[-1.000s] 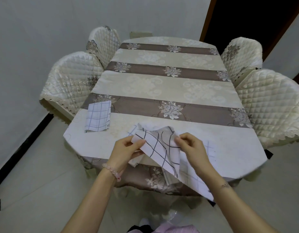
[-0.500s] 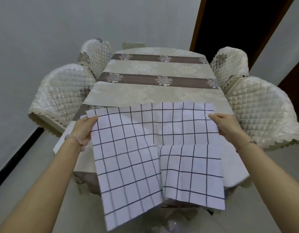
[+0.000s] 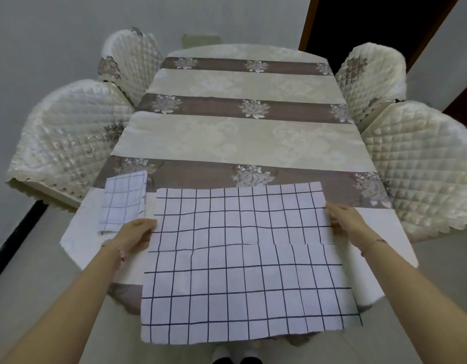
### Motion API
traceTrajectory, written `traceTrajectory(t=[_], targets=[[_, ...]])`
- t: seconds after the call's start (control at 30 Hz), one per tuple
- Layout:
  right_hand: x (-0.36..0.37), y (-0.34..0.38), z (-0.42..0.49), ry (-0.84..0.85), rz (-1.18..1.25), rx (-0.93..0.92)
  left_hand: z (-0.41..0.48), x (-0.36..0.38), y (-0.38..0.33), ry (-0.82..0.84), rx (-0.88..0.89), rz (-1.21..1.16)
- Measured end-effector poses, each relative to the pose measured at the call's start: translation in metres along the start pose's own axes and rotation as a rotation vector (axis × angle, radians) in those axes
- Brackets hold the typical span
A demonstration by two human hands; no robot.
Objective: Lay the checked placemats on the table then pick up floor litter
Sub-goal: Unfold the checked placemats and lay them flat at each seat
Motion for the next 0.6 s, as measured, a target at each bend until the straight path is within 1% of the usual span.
traceTrajectory(t=[0.13, 0.33, 0.43, 0.53, 0.6], targets=[[-0.01, -0.025, -0.018, 0.009, -0.006, -0.025, -0.024, -0.012, 0.031, -0.072, 0.033, -0.099], [-0.013, -0.052, -0.051, 0.002, -0.071, -0.042, -0.062, -0.005, 0.047, -0.126, 0.068, -0.035], [-0.01, -0.056, -0.062, 0.022, -0.083, -0.048, -0.063, -0.002, 0.039, -0.164, 0.112, -0.027], [-0.015, -0.052, -0.073, 0.0, -0.005, -0.08, -0.06, 0.002, 0.026, -0.189, 0.153, -0.01], [-0.022, -0.045, -0.085, -0.019, 0.064, -0.13, -0.062, 0.004, 0.01, -0.203, 0.218, -0.001]])
Point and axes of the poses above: each hand's wrist, its own z-axis towards the middle knuckle, its own x-axis out of the palm, y = z × x, the point moved 9 cm from there along z, towards the middle knuckle, and after that the axes turned 7 degrees about x, right-handed, at the moved point
